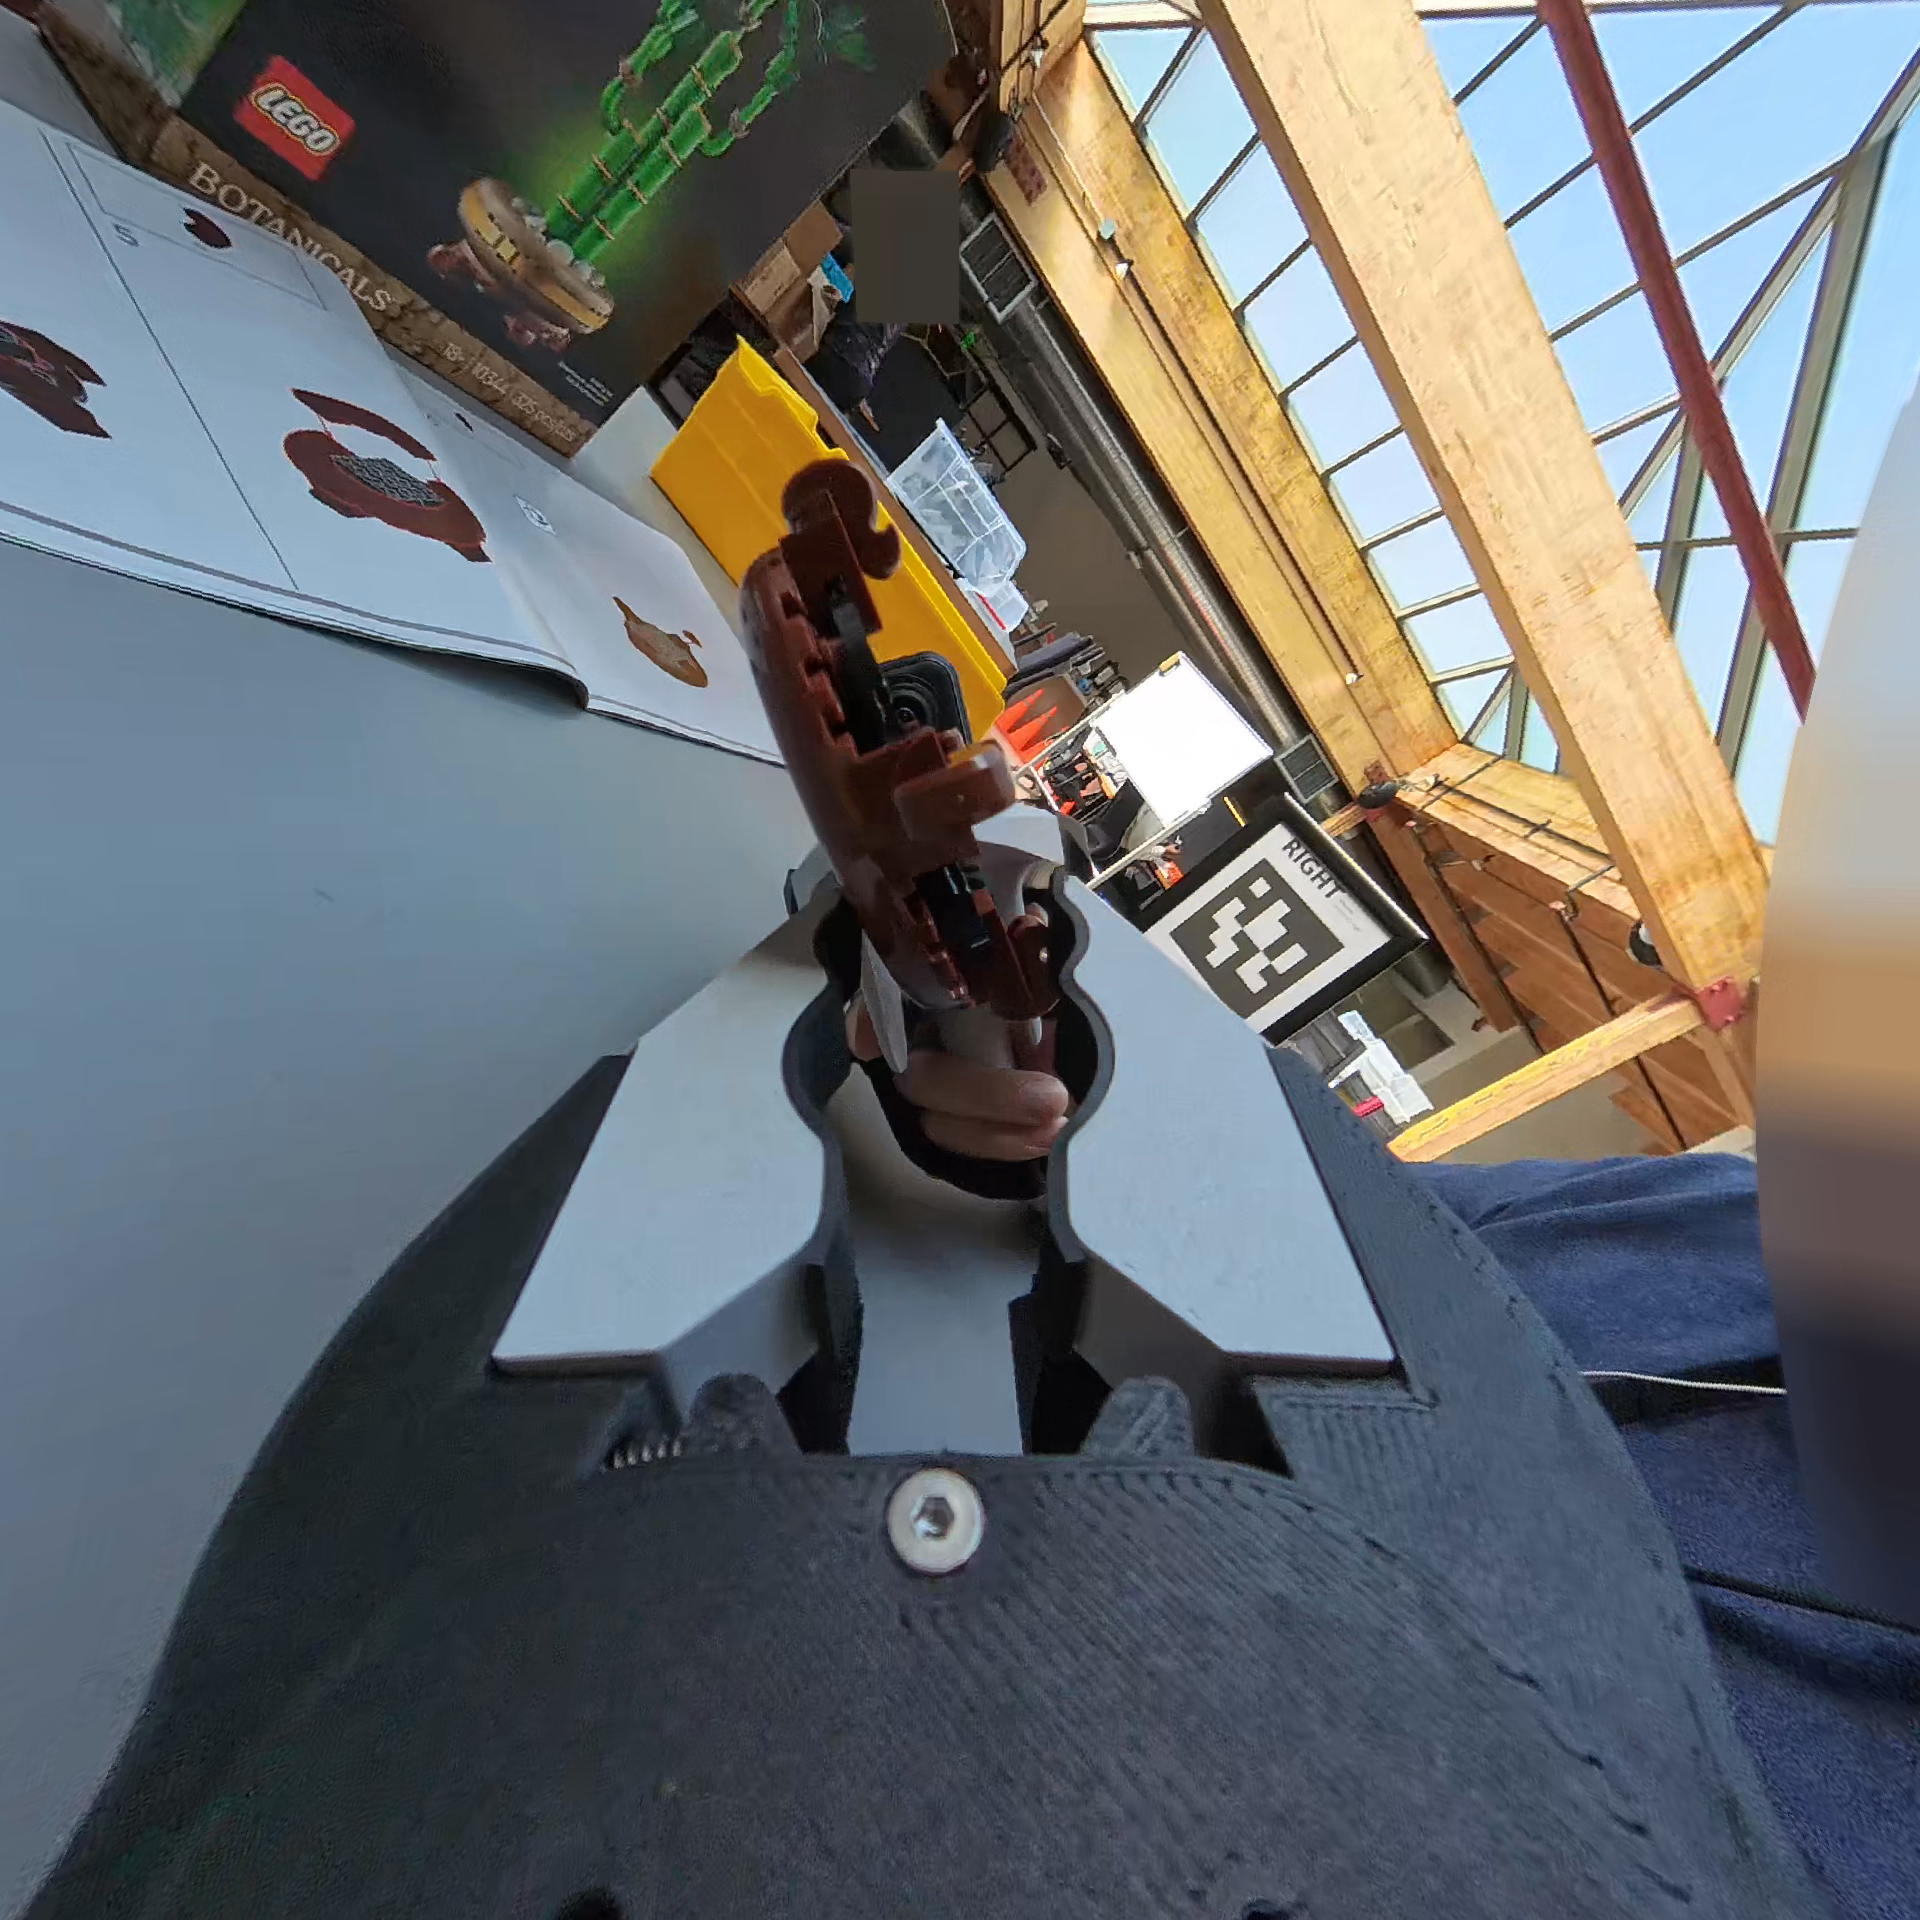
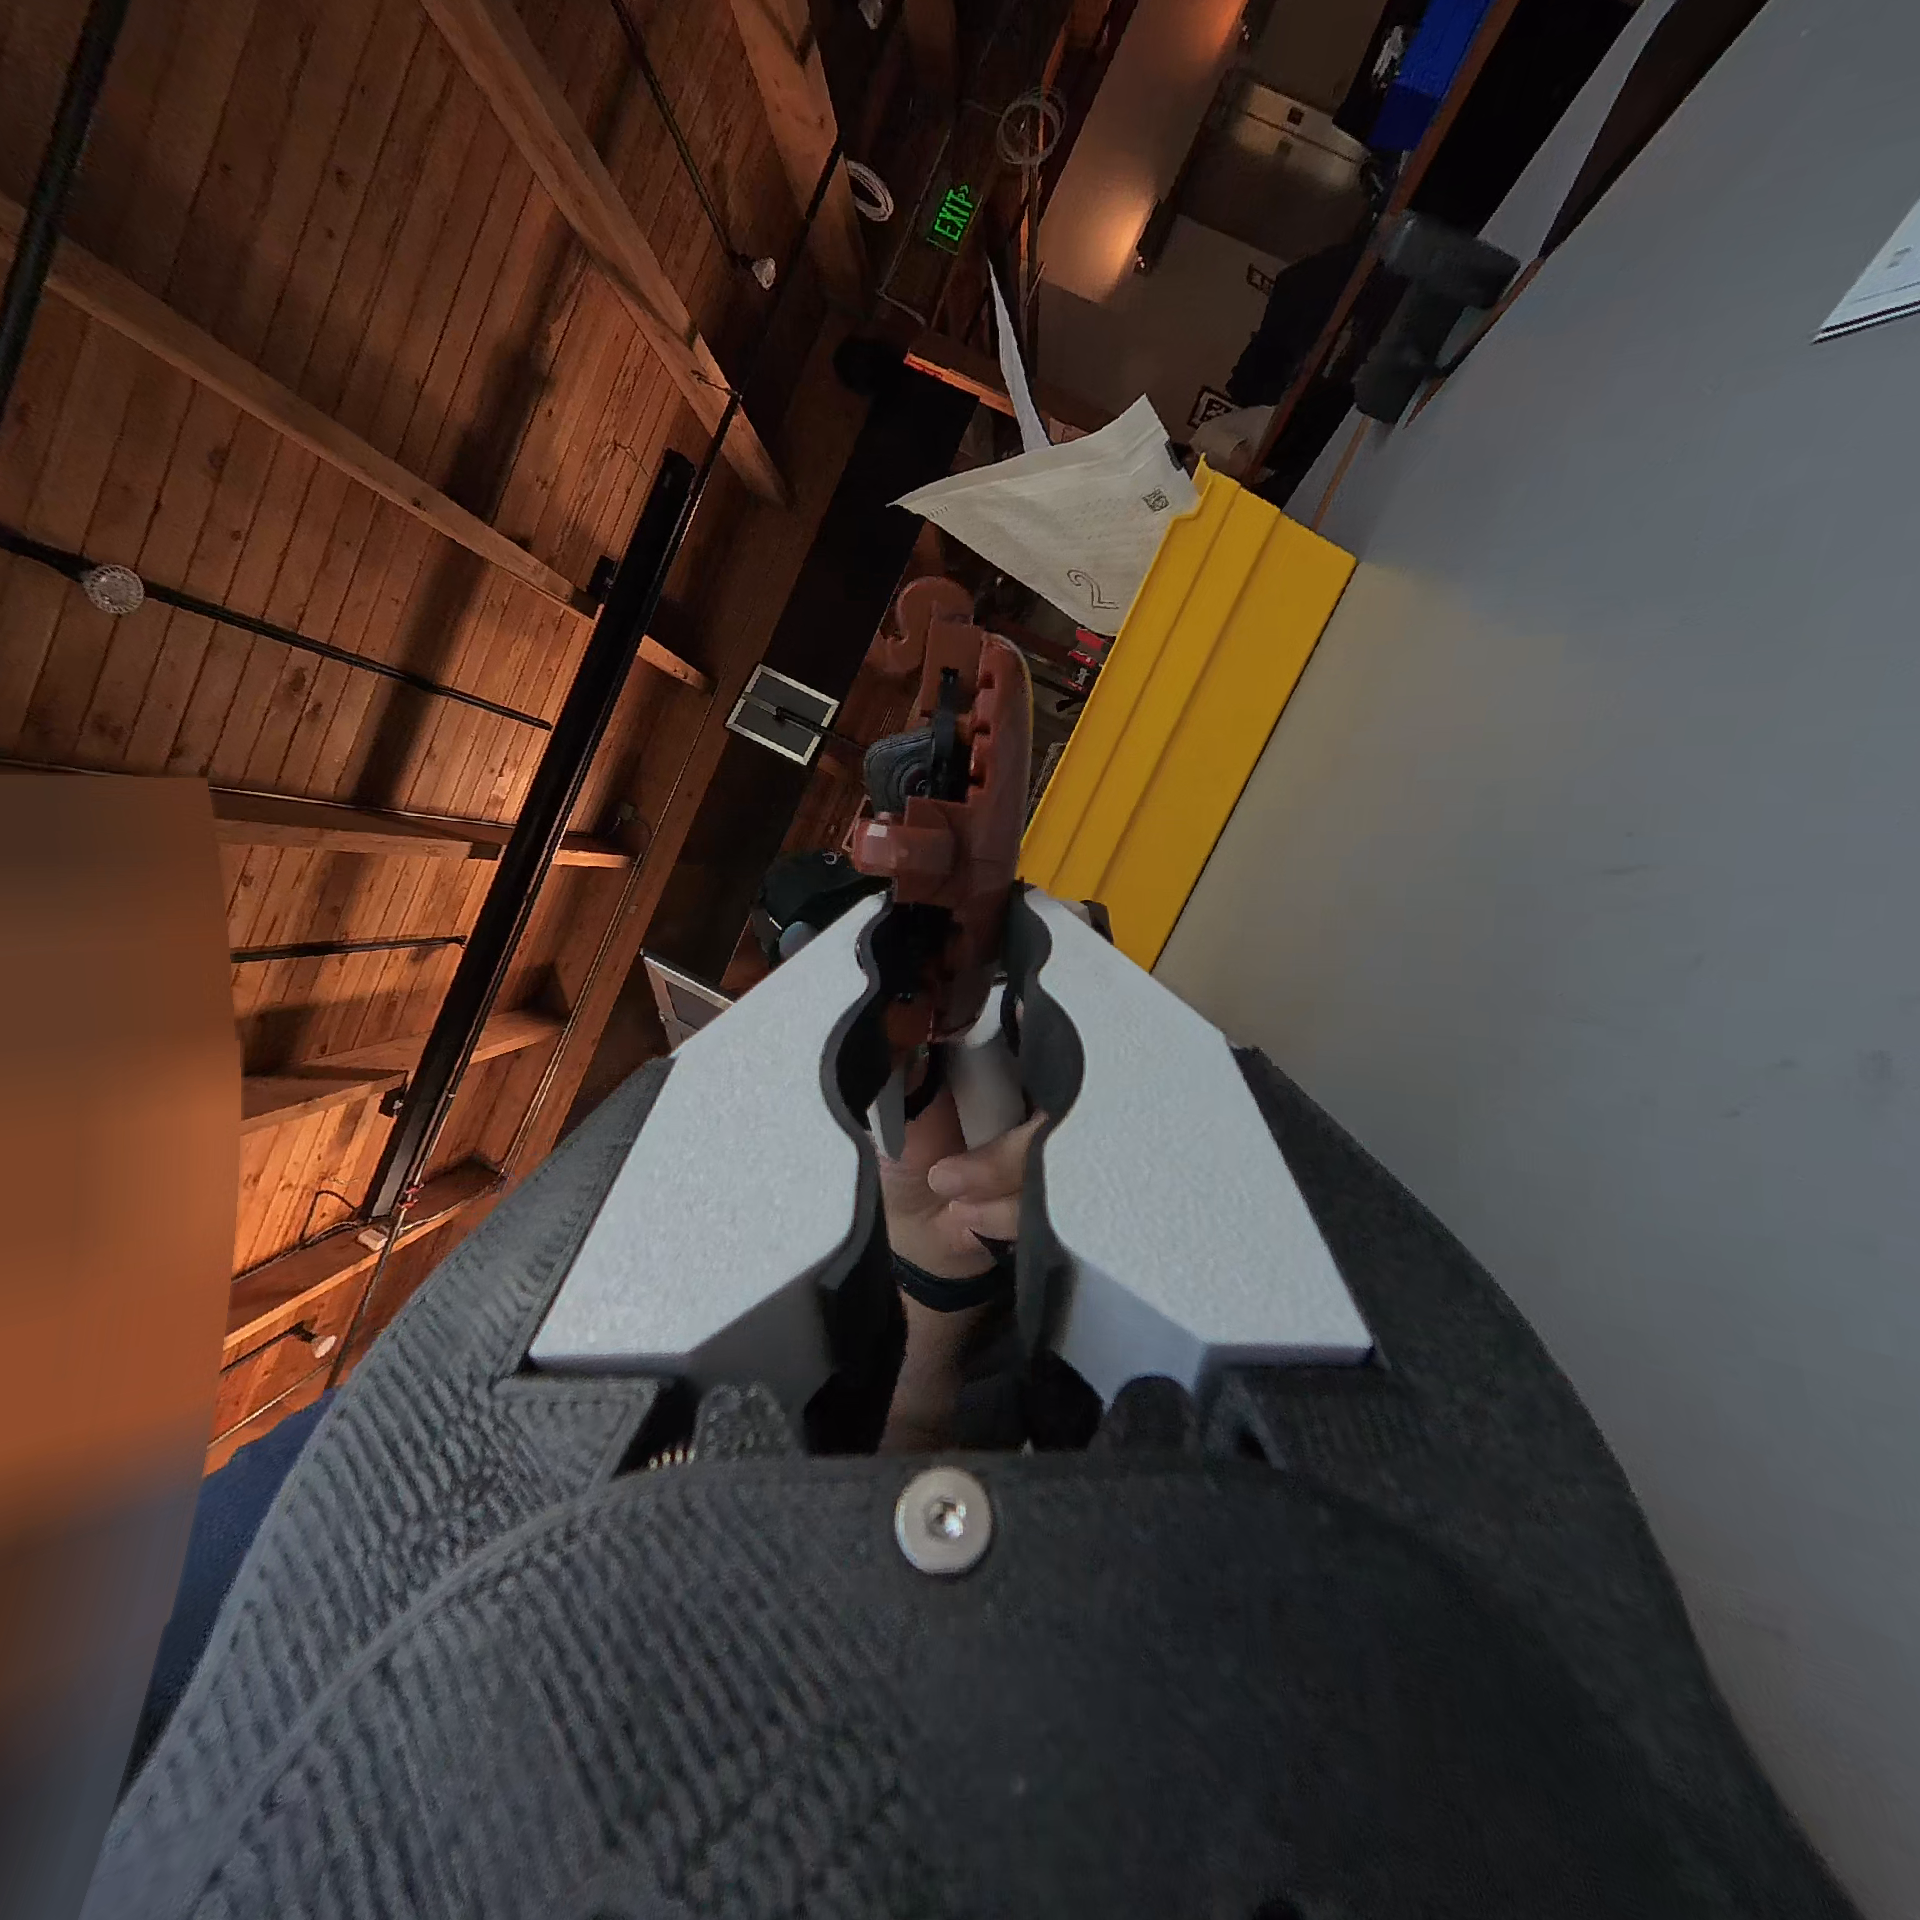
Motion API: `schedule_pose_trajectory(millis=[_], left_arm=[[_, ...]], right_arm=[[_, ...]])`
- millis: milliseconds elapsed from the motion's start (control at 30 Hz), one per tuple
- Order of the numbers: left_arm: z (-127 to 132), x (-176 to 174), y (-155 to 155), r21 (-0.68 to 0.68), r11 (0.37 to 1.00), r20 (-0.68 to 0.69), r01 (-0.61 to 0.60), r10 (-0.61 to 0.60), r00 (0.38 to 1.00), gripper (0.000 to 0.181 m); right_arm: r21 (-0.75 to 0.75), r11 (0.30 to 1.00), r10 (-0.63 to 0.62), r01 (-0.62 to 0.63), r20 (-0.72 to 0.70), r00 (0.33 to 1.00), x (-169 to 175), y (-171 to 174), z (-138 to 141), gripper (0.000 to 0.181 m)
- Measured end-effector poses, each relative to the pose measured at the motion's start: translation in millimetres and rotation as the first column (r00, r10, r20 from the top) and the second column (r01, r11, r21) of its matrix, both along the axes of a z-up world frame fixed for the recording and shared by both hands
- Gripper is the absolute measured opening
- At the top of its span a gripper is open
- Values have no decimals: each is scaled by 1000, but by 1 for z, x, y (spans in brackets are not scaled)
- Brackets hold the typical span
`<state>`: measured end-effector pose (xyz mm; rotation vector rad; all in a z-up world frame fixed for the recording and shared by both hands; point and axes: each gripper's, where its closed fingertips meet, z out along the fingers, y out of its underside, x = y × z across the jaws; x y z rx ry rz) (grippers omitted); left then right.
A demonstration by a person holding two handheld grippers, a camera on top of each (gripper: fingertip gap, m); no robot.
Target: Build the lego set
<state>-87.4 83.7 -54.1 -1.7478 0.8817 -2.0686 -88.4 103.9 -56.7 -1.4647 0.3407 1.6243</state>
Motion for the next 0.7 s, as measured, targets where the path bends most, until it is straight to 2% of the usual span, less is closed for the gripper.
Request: schedule_pose_trajectory(millis=[67, 433, 467, 567, 633, 700], left_arm=[[-3, -1, 4, -48, 999, 4, 3, -3, 1000, 25], [1, -10, 18, -70, 997, 29, -40, 42, 999, 19], [2, -11, 19, -90, 995, 39, -33, 36, 999, 19], [3, -17, 26, -132, 991, 43, -12, 18, 999, 18], [5, -23, 31, -142, 990, 48, 16, -9, 999, 18], [3, -29, 29, -175, 980, 39, 97, -92, 995, 18]], right_arm=[[9, 1000, -4, 4, 31, 1000, -2, 0, -1, 18], [85, 996, -31, 17, 162, 986, -13, 0, 2, 18], [99, 995, -31, 14, 172, 985, -15, -1, 4, 21], [144, 988, -86, 49, 263, 961, -8, -1, 8, 49], [231, 967, -184, 111, 323, 929, 9, -4, 21, 57], [339, 924, -300, 178, 354, 886, 27, -8, 38, 71]])
